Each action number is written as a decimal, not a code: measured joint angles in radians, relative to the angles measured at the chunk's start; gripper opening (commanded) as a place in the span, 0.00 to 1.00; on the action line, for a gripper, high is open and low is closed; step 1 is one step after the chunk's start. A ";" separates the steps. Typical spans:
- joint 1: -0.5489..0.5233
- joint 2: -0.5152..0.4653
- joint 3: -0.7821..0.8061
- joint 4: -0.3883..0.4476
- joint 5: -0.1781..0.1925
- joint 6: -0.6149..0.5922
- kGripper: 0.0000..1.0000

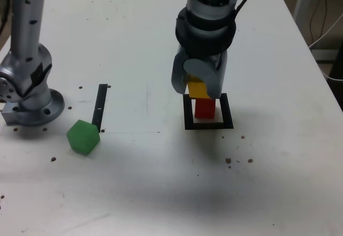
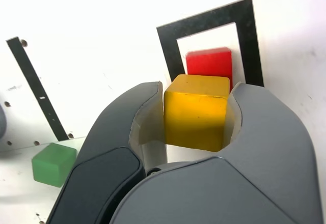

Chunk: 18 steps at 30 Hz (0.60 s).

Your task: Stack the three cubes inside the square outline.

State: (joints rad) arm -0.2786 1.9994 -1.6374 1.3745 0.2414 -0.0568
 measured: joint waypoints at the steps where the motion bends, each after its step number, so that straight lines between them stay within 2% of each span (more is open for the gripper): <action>1: 0.005 0.006 -0.005 0.007 0.000 0.003 0.17; 18: 0.014 0.051 -0.057 0.020 -0.030 0.006 0.17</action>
State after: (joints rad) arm -0.2649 2.0505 -1.6941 1.3945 0.2112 -0.0511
